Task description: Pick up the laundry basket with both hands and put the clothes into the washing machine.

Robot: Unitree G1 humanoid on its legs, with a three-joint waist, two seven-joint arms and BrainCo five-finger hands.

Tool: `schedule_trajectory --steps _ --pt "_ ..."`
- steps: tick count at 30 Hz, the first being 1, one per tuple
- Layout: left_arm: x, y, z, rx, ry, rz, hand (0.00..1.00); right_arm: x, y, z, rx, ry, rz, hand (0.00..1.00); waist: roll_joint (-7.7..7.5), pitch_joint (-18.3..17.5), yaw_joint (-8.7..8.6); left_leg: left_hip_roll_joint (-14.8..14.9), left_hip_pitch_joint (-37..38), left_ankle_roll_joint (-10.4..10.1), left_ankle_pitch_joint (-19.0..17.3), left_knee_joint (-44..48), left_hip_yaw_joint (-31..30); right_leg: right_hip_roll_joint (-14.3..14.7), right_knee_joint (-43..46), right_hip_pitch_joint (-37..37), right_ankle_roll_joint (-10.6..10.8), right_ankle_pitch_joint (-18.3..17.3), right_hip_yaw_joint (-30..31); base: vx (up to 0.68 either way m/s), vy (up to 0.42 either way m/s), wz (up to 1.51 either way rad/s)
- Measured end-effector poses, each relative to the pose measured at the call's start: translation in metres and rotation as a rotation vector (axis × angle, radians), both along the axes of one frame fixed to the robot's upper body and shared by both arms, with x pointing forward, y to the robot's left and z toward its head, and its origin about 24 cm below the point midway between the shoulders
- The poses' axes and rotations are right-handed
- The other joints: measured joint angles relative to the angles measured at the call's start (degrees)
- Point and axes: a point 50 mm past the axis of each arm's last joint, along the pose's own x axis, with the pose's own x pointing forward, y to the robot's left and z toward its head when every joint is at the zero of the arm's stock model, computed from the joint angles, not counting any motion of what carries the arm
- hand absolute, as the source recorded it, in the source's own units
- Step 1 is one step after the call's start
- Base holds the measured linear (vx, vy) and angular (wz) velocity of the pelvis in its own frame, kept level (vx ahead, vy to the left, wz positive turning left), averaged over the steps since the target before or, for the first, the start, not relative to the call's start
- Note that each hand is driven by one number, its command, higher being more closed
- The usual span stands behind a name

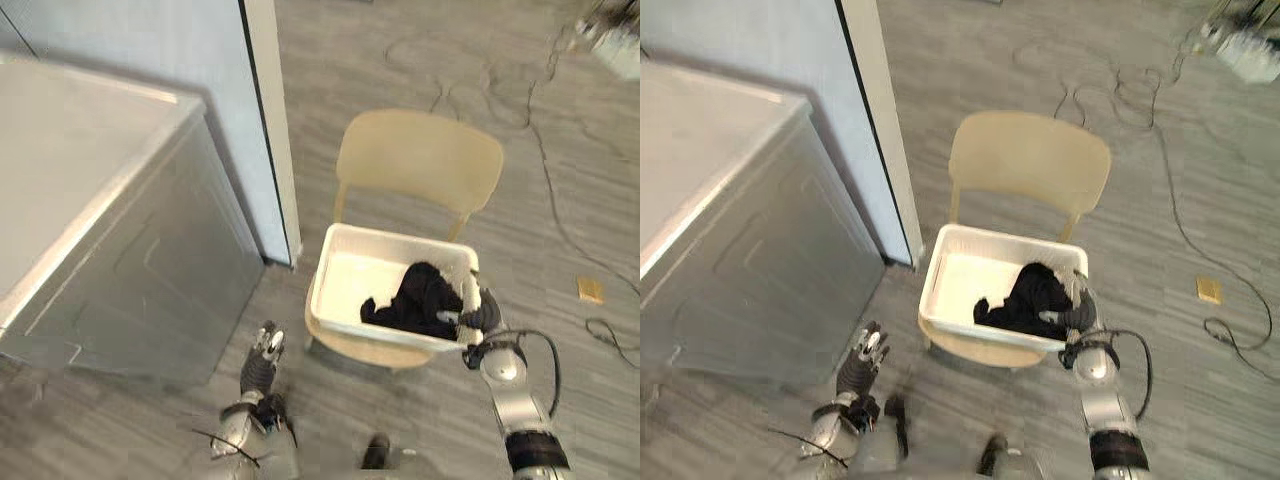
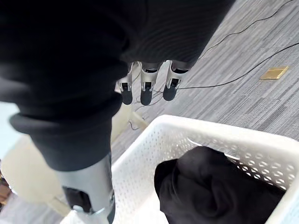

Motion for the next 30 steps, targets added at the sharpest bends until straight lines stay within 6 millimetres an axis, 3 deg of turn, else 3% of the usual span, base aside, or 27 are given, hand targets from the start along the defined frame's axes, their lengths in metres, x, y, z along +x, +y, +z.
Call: schedule_trajectory --steps 3,6,8,11,16,18,25,30 --pt "0.011 -0.004 0.009 -0.001 -0.049 -0.026 0.00 0.032 0.006 0.019 -0.031 -0.027 0.024 0.00 -0.20 3.36 0.41 -1.69 -1.36 1.03 1.94 -2.96 1.58 -1.15 -0.46 -3.26 0.61 1.75 1.06 -0.05 0.111 -0.06" --pt "0.016 -0.006 0.019 -0.006 -0.095 -0.029 0.00 0.047 0.014 0.030 -0.053 -0.046 0.058 0.00 -0.33 4.34 0.63 -1.79 -3.32 1.54 2.87 -3.75 2.07 -0.92 -2.10 -5.15 0.55 3.56 1.51 -0.07 0.068 -0.15" --pt "0.027 -0.009 0.032 -0.010 -0.159 -0.034 0.00 0.060 -0.001 0.042 -0.096 -0.035 0.025 0.00 -0.45 6.59 1.77 -2.03 -4.35 1.65 4.64 -5.49 2.16 -0.83 -3.21 -6.54 0.40 4.83 1.45 -0.09 0.028 -0.01" --pt "0.036 -0.011 0.045 -0.011 -0.211 -0.028 0.00 0.071 -0.019 0.062 -0.148 -0.057 -0.019 0.00 -0.62 9.06 1.73 -2.37 -5.78 1.47 7.55 -8.84 1.35 -0.76 -3.36 -8.87 -0.07 5.84 0.87 -0.12 0.018 0.11" --pt "0.042 -0.015 0.068 -0.027 -0.303 -0.012 0.00 0.077 -0.048 0.077 -0.197 -0.028 -0.103 0.00 -0.64 11.97 2.22 -2.29 -7.43 0.96 11.10 -13.57 0.05 0.03 -3.31 -11.64 -0.74 6.66 -0.70 -0.09 -0.006 0.12" --pt "0.046 -0.019 0.079 -0.048 -0.351 -0.017 0.00 0.075 -0.060 0.080 -0.219 -0.014 -0.126 0.00 -0.53 12.09 3.34 -2.16 -8.92 0.92 12.51 -15.15 -0.02 0.23 -3.02 -13.58 -0.94 6.83 -1.41 -0.06 -0.013 0.06" --pt "0.052 -0.030 0.099 -0.127 -0.443 -0.029 0.00 0.085 -0.061 0.097 -0.265 -0.020 -0.107 0.00 -0.57 12.24 3.41 -2.05 -11.37 0.86 12.99 -15.74 0.35 0.15 -2.70 -16.30 -1.01 6.90 -1.67 0.00 -0.006 0.00" --pt "0.060 -0.035 0.115 -0.166 -0.503 -0.034 0.00 0.102 -0.052 0.121 -0.232 -0.058 -0.080 0.00 -0.49 13.23 3.48 -1.13 -14.81 0.81 14.20 -15.77 0.94 1.03 -3.04 -20.01 -1.76 7.52 -1.40 0.03 -0.038 -0.12"
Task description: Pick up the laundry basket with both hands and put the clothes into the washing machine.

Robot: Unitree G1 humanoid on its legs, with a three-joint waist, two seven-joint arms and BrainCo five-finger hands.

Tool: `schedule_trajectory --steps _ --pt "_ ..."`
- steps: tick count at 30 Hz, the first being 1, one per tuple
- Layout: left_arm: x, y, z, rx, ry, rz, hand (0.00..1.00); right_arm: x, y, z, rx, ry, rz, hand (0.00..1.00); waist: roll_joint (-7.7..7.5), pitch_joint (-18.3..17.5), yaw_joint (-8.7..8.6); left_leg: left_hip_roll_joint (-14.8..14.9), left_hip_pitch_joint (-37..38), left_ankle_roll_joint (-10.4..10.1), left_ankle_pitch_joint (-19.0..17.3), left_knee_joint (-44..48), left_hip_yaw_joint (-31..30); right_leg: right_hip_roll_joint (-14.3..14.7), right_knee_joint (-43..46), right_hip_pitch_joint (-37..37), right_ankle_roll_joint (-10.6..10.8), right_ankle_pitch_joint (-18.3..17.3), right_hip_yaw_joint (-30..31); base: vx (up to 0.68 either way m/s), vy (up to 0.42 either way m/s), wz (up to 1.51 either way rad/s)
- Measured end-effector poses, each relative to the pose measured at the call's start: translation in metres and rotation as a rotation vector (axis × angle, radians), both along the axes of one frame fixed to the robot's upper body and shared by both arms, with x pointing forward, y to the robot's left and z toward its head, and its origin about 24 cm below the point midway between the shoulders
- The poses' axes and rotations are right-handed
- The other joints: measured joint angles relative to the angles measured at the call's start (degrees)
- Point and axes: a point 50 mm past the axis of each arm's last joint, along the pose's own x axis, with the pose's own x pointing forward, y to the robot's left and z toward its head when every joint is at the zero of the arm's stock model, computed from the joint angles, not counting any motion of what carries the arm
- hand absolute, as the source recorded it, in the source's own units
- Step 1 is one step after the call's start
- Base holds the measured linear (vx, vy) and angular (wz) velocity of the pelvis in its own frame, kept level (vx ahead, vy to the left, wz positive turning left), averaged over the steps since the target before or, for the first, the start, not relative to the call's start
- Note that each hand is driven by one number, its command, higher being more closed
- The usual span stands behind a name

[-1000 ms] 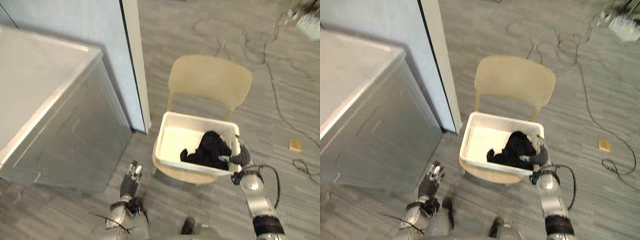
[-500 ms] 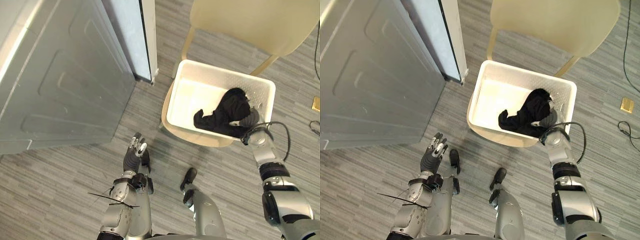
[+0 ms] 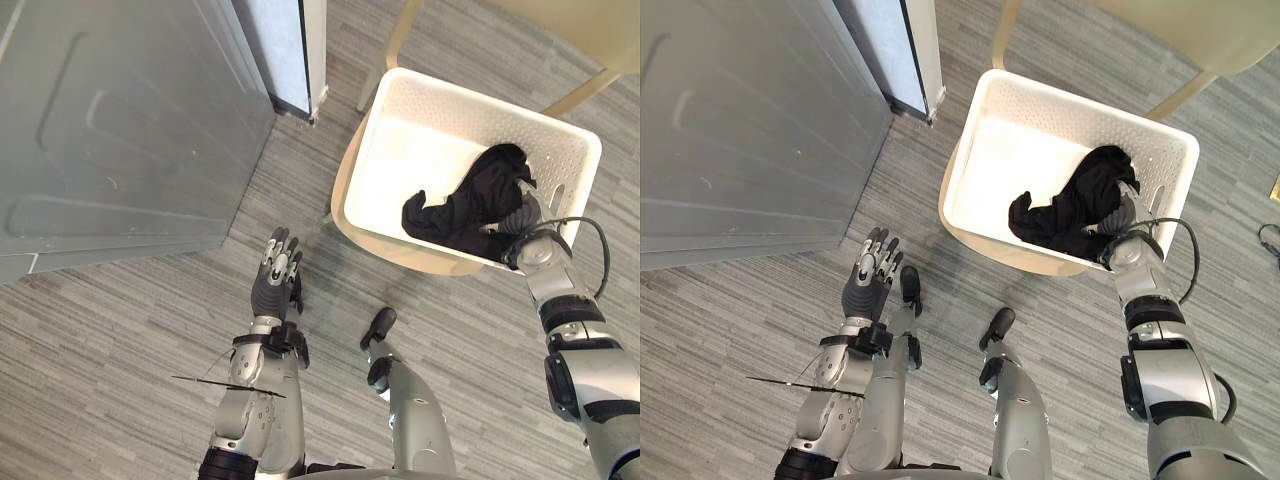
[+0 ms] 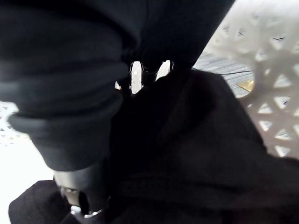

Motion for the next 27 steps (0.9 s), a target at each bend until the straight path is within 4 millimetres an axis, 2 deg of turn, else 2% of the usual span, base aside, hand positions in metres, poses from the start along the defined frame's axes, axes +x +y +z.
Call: schedule_trajectory --steps 1,4,5,6,11,14,17,21,24,27 --pt "0.002 -0.002 0.007 -0.025 -0.025 -0.005 0.00 0.004 0.002 0.009 0.009 -0.013 0.007 0.00 0.07 1.23 0.10 0.27 -0.07 -0.15 0.10 0.01 0.16 0.24 -0.09 -0.10 -0.10 0.07 0.03 0.02 -0.043 -0.11" --pt "0.003 -0.007 0.012 -0.063 -0.042 -0.007 0.00 0.010 0.005 0.019 0.024 -0.032 0.016 0.00 0.21 1.51 0.87 0.85 -1.34 -0.73 0.52 -0.33 0.73 0.76 -0.10 -1.95 -0.32 0.21 0.57 0.04 -0.043 -0.12" --pt "0.003 -0.009 0.012 -0.076 -0.043 -0.006 0.00 0.011 0.005 0.022 0.028 -0.034 0.014 1.00 0.42 1.62 1.02 0.86 -1.32 -1.85 1.33 -1.25 0.82 0.82 -0.10 -2.18 -0.32 0.21 0.44 0.06 -0.045 -0.03" --pt "0.003 -0.010 0.013 -0.084 -0.045 -0.007 0.00 0.011 0.005 0.023 0.046 -0.041 0.013 1.00 0.45 1.64 1.06 0.95 -1.32 -2.40 1.72 -1.69 0.85 0.90 -0.10 -2.30 -0.33 0.20 0.32 0.04 -0.032 0.03" --pt "0.001 -0.012 0.021 -0.125 -0.076 -0.026 0.00 0.012 -0.001 0.027 0.088 -0.050 -0.003 1.00 0.58 1.67 1.50 1.36 -1.08 -2.38 1.85 -1.82 0.98 1.15 0.39 -2.32 -0.50 0.05 0.19 0.05 -0.037 0.00" --pt "-0.001 -0.020 0.024 -0.131 -0.099 -0.066 0.00 0.009 -0.005 0.016 0.100 -0.012 -0.016 1.00 1.00 1.62 2.56 1.33 -0.29 -2.42 1.89 -1.94 0.85 0.79 2.18 -2.19 -0.98 -1.05 -0.11 0.04 -0.032 0.06" --pt "-0.005 -0.027 0.029 -0.138 -0.123 -0.103 0.00 0.004 -0.006 -0.001 0.085 0.036 -0.015 1.00 1.45 1.54 3.35 1.26 2.05 -3.48 2.63 -3.16 0.74 0.26 4.59 -0.98 -1.16 -2.71 -0.65 0.04 -0.067 0.16" --pt "-0.005 -0.027 0.030 -0.126 -0.132 -0.102 0.00 -0.003 0.001 -0.011 0.091 0.002 0.020 1.00 1.49 1.50 2.93 1.13 6.05 -3.85 2.87 -4.07 0.82 0.03 5.23 2.51 -0.98 -3.47 -0.90 0.03 -0.064 0.08" --pt "-0.001 -0.027 0.036 -0.039 -0.161 -0.073 0.00 -0.014 0.003 -0.006 0.156 -0.131 0.016 1.00 1.98 0.80 2.43 0.81 9.59 -3.84 2.87 -4.93 0.93 -0.18 5.42 5.69 -0.76 -3.95 -0.99 0.01 -0.031 0.07" --pt "0.003 -0.013 0.039 0.120 -0.191 0.011 0.00 -0.027 0.017 0.006 0.237 -0.322 0.011 1.00 1.98 -2.23 0.59 0.16 13.04 -3.57 3.06 -6.10 0.99 -0.74 6.15 8.20 -0.35 -4.82 -0.87 0.01 -0.023 0.08"
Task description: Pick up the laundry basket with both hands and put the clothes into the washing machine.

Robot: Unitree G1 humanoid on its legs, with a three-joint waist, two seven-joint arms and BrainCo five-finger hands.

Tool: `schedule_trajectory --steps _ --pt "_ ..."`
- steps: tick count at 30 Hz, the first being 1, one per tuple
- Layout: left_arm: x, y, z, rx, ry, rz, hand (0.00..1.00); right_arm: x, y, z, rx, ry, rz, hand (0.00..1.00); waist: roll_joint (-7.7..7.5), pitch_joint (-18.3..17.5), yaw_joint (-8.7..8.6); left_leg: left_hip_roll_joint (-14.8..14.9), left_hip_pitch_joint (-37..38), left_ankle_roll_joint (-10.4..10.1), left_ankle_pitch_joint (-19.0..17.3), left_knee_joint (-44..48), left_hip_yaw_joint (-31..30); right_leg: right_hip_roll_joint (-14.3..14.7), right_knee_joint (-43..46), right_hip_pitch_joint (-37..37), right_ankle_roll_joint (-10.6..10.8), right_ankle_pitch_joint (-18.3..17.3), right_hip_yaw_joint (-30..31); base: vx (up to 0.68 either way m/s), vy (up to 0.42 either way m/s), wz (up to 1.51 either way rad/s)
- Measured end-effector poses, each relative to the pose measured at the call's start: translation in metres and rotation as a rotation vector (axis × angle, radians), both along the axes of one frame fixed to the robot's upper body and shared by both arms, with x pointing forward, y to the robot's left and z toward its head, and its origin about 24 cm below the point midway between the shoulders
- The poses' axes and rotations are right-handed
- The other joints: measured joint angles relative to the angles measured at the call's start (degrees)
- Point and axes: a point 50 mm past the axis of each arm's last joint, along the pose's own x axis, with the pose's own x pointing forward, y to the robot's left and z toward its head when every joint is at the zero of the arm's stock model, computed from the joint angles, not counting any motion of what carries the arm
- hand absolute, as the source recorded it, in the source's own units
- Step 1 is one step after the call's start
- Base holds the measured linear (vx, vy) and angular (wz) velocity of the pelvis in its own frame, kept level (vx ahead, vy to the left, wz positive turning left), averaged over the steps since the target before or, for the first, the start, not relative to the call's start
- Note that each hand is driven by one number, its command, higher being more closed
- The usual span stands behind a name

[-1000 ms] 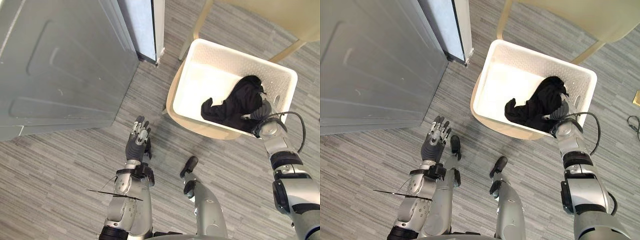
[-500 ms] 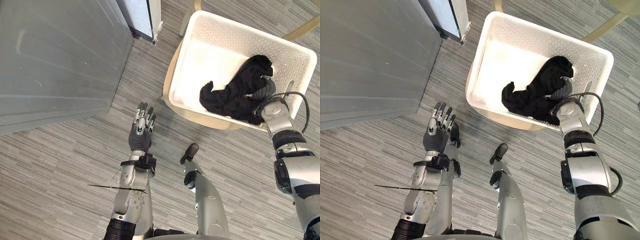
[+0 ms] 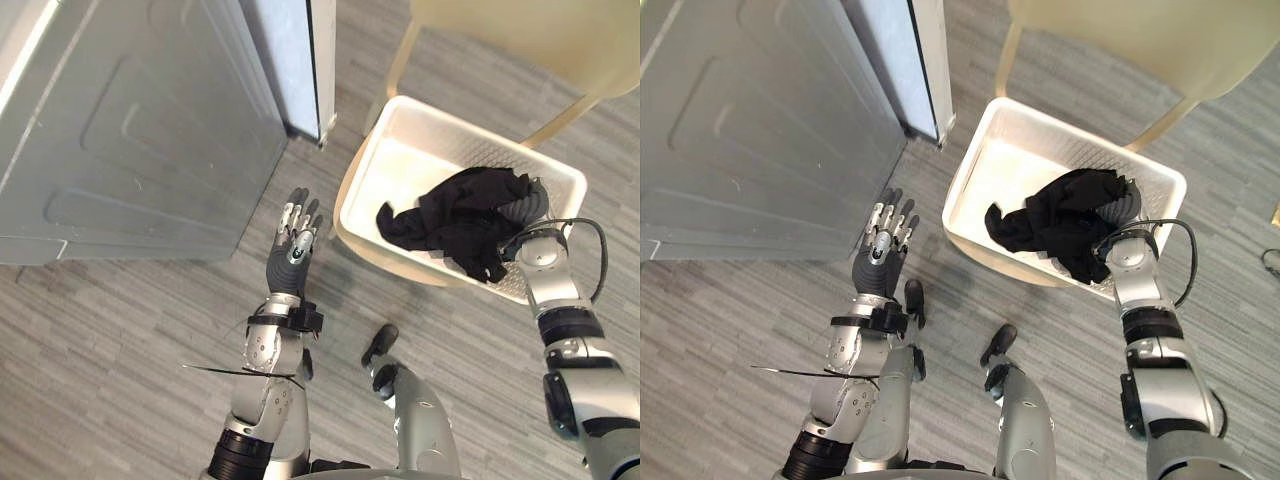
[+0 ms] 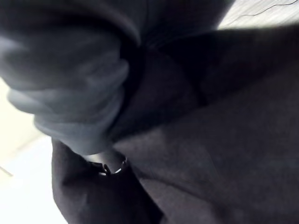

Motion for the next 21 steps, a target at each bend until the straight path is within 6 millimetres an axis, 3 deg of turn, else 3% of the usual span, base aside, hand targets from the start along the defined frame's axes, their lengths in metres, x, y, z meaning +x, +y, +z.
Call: schedule_trajectory --steps 2,8,11,18,21 --pt "0.002 0.007 0.000 0.045 -0.005 0.057 0.00 -0.010 0.004 0.010 0.034 -0.100 -0.012 1.00 0.09 -1.21 -0.81 -0.57 1.47 0.01 0.00 -0.29 -0.20 -0.25 -0.07 1.38 0.38 -0.25 0.11 0.04 -0.001 0.03" --pt "0.003 0.034 -0.012 0.217 0.033 0.231 0.00 -0.068 0.027 0.031 0.095 -0.411 -0.068 1.00 -0.62 -7.44 -3.60 -1.94 6.59 1.08 -0.76 -1.12 -0.59 -0.96 -0.69 6.34 1.74 -1.41 0.47 0.06 -0.001 0.06" --pt "-0.001 0.033 -0.017 0.260 0.045 0.228 0.00 -0.090 0.035 0.031 0.102 -0.470 -0.056 1.00 -0.86 -10.30 -4.45 -2.66 9.40 2.59 -1.95 -1.16 -0.32 -1.22 -1.35 9.07 2.33 -1.81 1.00 0.07 0.006 -0.02" --pt "-0.002 0.024 -0.017 0.383 0.002 0.138 0.00 -0.115 0.056 0.048 0.076 -0.588 0.122 1.00 -1.34 -15.20 -7.04 -3.35 14.23 2.76 -3.37 -1.25 1.30 -1.25 -3.55 13.65 3.04 -1.45 2.84 0.06 0.011 -0.11" --pt "0.008 0.010 -0.001 0.546 -0.117 0.099 0.00 -0.124 0.069 0.051 0.093 -0.606 0.276 1.00 -1.81 -16.98 -7.74 -3.29 15.86 2.48 -3.65 -1.27 1.85 -1.02 -4.41 15.10 3.10 -1.15 3.58 0.04 -0.004 -0.12"
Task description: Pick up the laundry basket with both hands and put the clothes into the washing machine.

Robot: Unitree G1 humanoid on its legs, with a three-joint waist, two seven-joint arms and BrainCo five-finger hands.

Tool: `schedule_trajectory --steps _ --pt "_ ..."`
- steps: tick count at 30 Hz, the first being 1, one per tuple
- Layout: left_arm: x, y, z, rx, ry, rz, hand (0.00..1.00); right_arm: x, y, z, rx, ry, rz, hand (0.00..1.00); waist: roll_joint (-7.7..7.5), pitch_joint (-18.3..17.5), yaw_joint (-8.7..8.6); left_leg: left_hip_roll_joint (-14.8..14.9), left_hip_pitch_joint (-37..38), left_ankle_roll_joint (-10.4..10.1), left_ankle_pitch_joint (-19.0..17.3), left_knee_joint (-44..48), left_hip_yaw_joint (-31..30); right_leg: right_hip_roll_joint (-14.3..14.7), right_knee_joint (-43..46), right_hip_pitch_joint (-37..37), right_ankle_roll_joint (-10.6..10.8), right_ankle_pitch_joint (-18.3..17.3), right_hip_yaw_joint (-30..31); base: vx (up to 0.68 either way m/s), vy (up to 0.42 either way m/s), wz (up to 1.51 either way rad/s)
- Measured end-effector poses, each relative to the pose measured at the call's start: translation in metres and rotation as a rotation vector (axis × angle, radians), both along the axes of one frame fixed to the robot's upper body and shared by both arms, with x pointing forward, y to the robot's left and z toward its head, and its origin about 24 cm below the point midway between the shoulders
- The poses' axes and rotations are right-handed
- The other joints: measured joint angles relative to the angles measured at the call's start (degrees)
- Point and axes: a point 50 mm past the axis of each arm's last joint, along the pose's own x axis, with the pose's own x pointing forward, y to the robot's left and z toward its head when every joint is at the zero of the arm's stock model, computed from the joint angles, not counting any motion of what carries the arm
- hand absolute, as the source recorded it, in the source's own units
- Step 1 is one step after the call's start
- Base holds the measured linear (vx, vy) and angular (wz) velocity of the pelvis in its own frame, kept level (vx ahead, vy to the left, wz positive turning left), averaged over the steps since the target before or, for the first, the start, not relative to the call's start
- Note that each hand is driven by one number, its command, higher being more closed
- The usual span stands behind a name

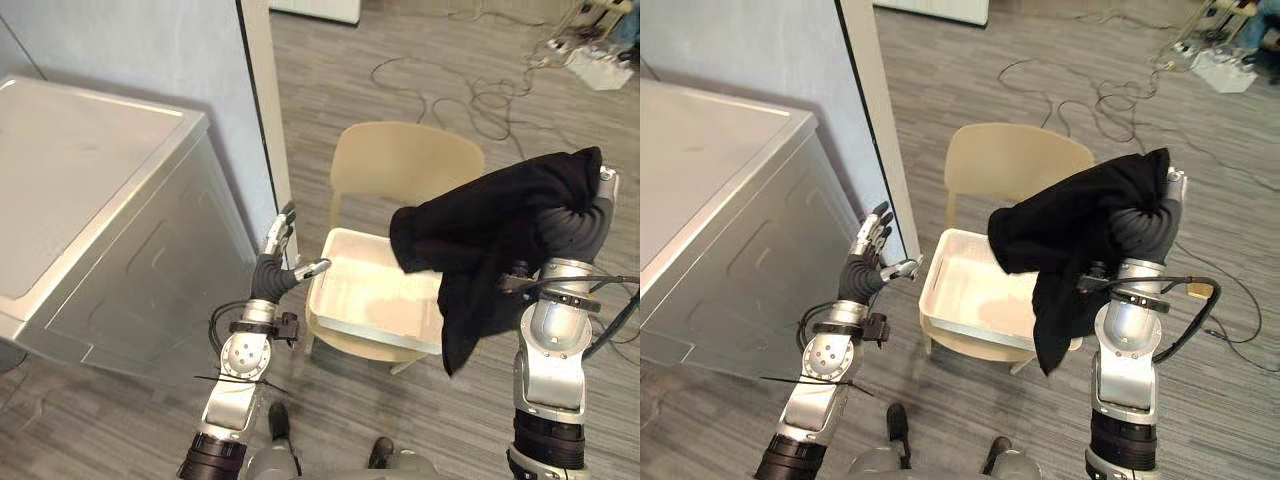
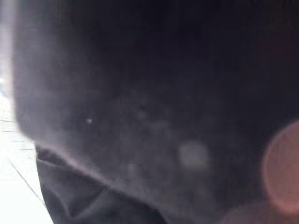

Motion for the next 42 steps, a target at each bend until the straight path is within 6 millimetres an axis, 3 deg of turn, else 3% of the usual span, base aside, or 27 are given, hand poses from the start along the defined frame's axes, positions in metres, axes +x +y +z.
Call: schedule_trajectory --steps 6,8,13,19,23,26,27,36,37,42 --pt "0.040 -0.030 0.019 0.276 -0.094 -0.124 0.00 0.005 0.032 0.000 0.056 0.008 0.323 1.00 0.03 -0.46 -1.86 0.20 -0.03 0.00 0.00 -0.12 1.16 0.66 -2.34 -0.08 0.49 2.07 1.60 -0.02 0.016 -0.12" --pt "0.048 -0.039 0.020 0.350 -0.106 -0.148 0.00 0.007 0.046 0.003 0.067 0.001 0.425 1.00 0.04 -0.46 -2.78 0.17 -0.33 -0.22 -0.17 -0.35 1.61 0.79 -3.52 -0.22 0.30 3.21 2.02 -0.02 0.034 -0.17" --pt "0.061 -0.057 0.039 0.414 -0.154 -0.203 0.00 0.011 0.066 0.021 0.089 -0.065 0.582 1.00 0.11 -0.49 -2.83 -0.10 -1.87 0.05 0.05 -0.26 2.27 0.85 -4.93 -1.69 0.26 5.04 2.95 0.01 0.022 -0.10" --pt "0.089 -0.059 0.039 0.333 0.013 -0.197 0.00 0.009 0.102 0.029 0.077 -0.088 0.741 1.00 0.20 -0.55 -2.99 -0.30 -1.96 0.15 0.17 -0.09 1.62 0.79 -5.07 -1.84 0.30 5.12 3.06 0.05 -0.003 -0.01" --pt "0.094 -0.065 0.045 0.210 0.077 -0.239 0.00 0.008 0.112 0.033 0.093 -0.105 0.782 1.00 0.34 -0.63 -3.09 -0.38 -1.93 0.43 0.41 -0.08 0.19 0.80 -5.18 -1.61 0.29 5.12 2.85 0.04 -0.010 0.04" --pt "0.094 -0.068 0.046 0.139 0.103 -0.268 0.00 0.008 0.120 0.031 0.103 -0.088 0.820 1.00 1.40 -1.28 -3.50 -0.47 -1.80 0.38 0.46 -0.09 -0.77 0.78 -5.48 -0.94 0.29 5.12 2.18 0.03 -0.001 0.09" --pt "0.093 -0.068 0.046 0.109 0.113 -0.277 1.00 0.008 0.123 0.030 0.105 -0.080 0.832 1.00 1.84 -1.56 -3.45 -0.45 -1.78 0.42 0.59 -0.09 -0.87 0.80 -5.48 -0.90 0.29 5.12 2.13 0.01 0.000 0.03" --pt "0.089 -0.068 0.060 0.012 0.055 -0.266 1.00 0.014 0.130 0.019 0.125 -0.016 0.861 1.00 2.52 -1.98 -3.43 -0.31 -0.91 0.40 0.59 -0.45 -0.86 1.02 -6.54 0.12 0.21 5.25 2.34 0.00 0.001 -0.01" --pt "0.089 -0.067 0.063 0.000 0.035 -0.257 1.00 0.014 0.130 0.018 0.126 -0.013 0.857 0.00 2.52 -1.98 -3.43 -0.31 -0.91 0.40 0.57 -0.46 -0.78 1.06 -6.94 0.23 0.23 5.53 2.44 0.00 0.009 -0.05" --pt "0.088 -0.057 0.060 -0.048 0.027 -0.189 1.00 0.017 0.131 0.010 0.157 0.016 0.806 0.00 2.52 -1.98 -3.50 -0.33 -0.91 0.39 0.54 -0.46 -0.59 1.31 -8.58 0.79 0.55 6.79 2.65 0.01 0.003 -0.02"
